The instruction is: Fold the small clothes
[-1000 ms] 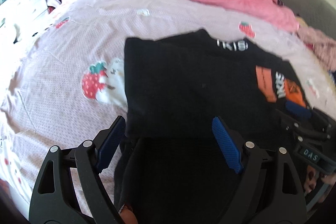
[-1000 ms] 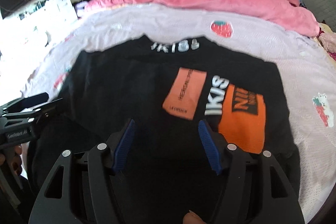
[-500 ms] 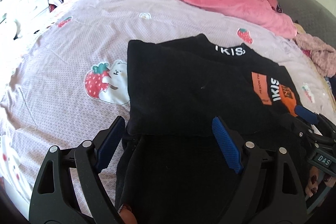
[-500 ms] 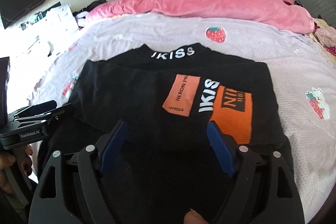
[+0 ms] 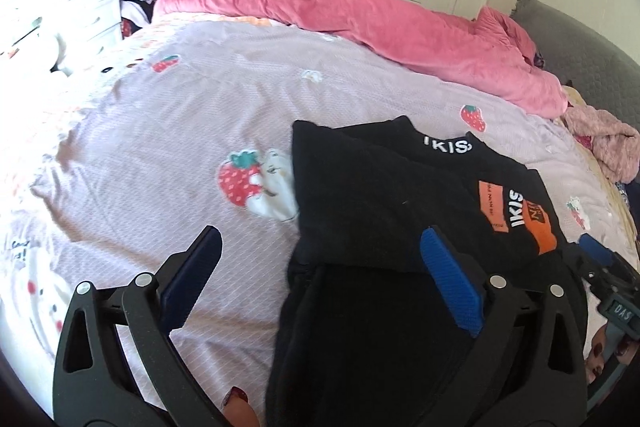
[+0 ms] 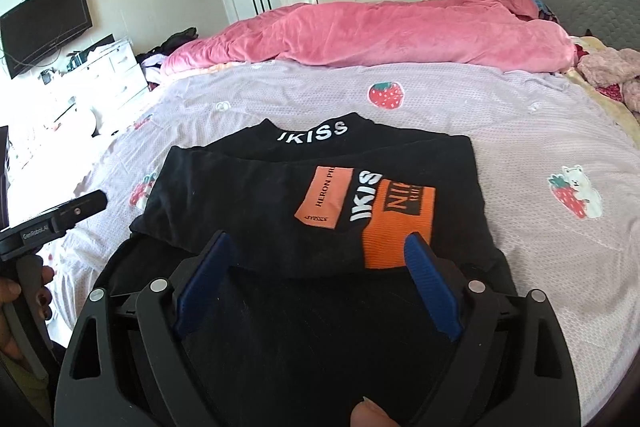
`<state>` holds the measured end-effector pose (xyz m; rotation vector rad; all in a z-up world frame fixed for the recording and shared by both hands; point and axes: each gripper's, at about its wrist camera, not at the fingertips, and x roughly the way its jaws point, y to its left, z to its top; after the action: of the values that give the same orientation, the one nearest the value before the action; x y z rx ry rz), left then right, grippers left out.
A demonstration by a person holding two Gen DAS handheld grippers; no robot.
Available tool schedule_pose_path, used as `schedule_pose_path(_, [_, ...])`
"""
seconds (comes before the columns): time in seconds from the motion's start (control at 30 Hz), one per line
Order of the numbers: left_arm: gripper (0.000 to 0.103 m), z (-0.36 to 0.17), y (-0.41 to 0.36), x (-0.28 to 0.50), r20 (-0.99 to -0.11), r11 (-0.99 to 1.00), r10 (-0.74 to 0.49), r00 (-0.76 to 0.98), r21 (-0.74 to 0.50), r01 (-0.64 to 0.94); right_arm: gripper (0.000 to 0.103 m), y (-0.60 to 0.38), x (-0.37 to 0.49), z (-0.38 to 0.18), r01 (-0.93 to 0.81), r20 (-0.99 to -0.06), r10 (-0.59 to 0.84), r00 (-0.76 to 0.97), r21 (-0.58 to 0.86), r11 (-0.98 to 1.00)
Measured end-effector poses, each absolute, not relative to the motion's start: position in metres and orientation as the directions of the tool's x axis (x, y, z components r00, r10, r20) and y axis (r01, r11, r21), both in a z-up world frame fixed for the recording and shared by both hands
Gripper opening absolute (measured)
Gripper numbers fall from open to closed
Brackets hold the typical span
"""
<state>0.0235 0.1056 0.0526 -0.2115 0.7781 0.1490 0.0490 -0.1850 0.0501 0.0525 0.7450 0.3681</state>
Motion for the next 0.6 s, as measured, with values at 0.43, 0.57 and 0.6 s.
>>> schedule_pose_path(0.43, [0.093, 0.047, 0.121, -0.018, -0.712, 0.961, 0.067, 0.699, -0.142, -0.237, 0.097, -0.208, 0.016, 0.048, -0.289, -0.641, 0.348, 0.685, 0.199, 0.936])
schedule_pose_path(0.57, [0.093, 0.041, 0.126, -0.033, -0.722, 0.958, 0.060, 0.689, -0.153, -0.244, 0.097, -0.216, 0.005, 0.040, -0.278, -0.659, 0.331, 0.676, 0.188, 0.942])
schedule_pose_path(0.6, [0.093, 0.039, 0.126, -0.036, -0.724, 0.957, 0.058, 0.687, -0.155, -0.244, 0.097, -0.218, 0.002, 0.039, -0.275, -0.663, 0.326, 0.674, 0.183, 0.944])
